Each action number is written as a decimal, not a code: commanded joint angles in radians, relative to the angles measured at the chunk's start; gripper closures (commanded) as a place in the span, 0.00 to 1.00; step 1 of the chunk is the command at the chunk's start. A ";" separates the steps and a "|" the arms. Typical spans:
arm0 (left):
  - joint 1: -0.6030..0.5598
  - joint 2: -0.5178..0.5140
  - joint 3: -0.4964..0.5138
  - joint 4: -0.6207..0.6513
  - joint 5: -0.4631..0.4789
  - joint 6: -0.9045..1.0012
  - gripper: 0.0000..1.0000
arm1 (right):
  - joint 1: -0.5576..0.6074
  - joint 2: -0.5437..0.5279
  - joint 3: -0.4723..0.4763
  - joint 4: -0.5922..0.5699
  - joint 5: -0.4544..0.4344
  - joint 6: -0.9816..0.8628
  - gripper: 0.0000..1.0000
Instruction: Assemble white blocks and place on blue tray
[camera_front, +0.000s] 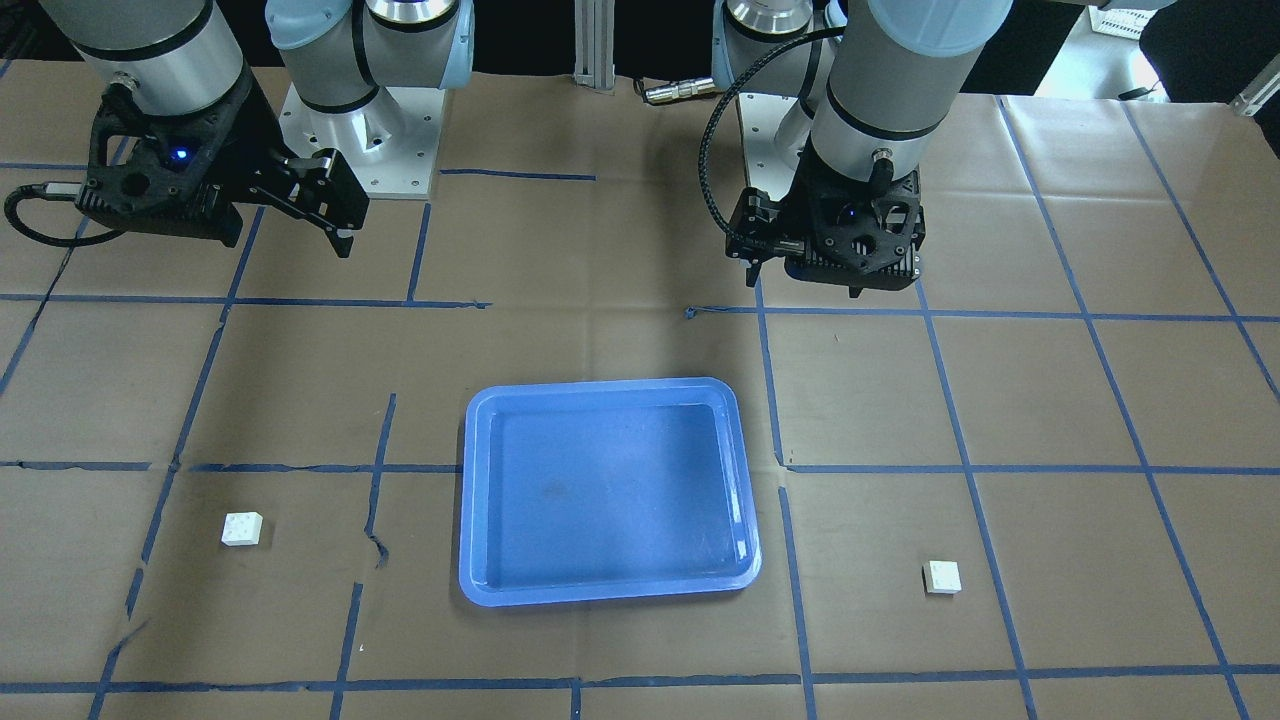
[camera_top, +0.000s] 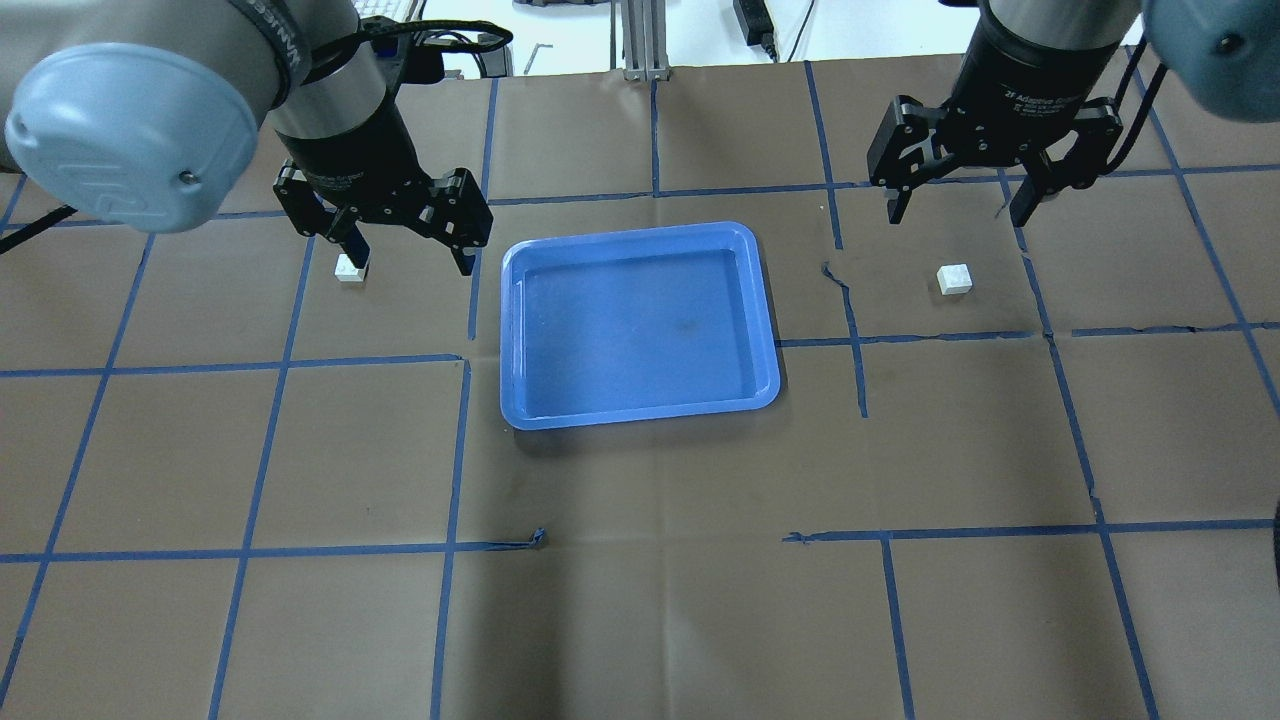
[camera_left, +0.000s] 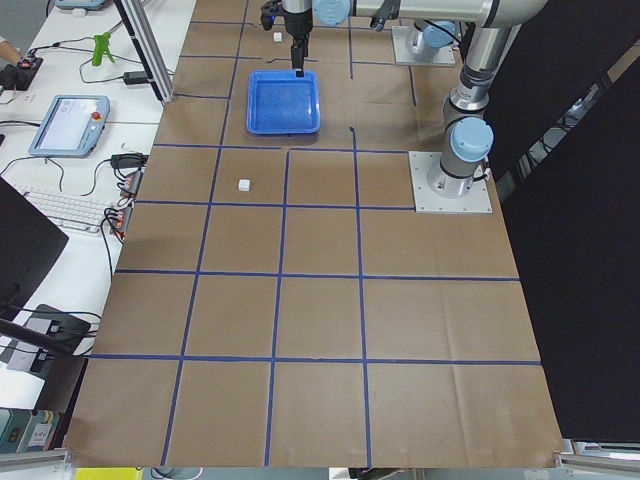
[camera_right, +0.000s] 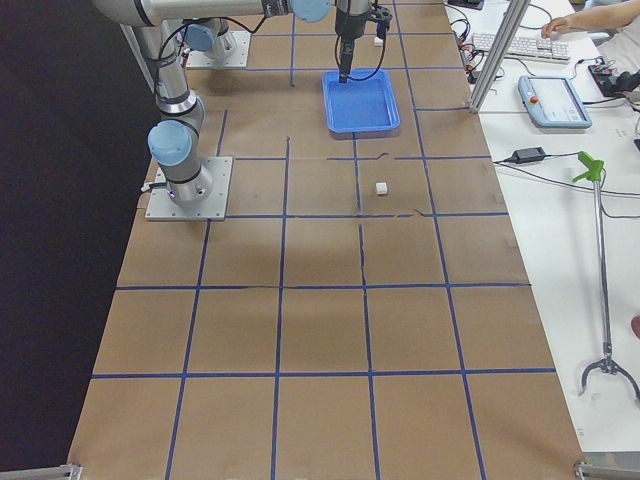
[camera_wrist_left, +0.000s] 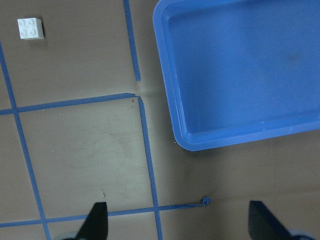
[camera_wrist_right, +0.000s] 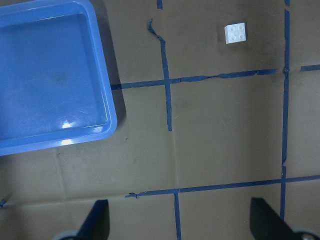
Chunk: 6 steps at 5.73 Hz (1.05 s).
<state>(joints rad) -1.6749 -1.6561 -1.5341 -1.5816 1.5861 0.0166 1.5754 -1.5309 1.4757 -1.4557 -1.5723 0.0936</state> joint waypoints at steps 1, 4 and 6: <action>0.004 0.002 -0.014 0.000 -0.002 0.011 0.01 | 0.000 0.000 0.002 0.000 0.000 0.000 0.00; 0.244 -0.182 -0.023 0.223 -0.006 0.374 0.01 | -0.002 0.005 0.002 0.003 -0.014 -0.012 0.00; 0.293 -0.400 -0.030 0.493 -0.003 0.424 0.01 | -0.015 0.008 0.000 -0.002 -0.002 -0.317 0.00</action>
<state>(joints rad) -1.4039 -1.9488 -1.5614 -1.2047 1.5801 0.4169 1.5663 -1.5247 1.4768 -1.4547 -1.5767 -0.0384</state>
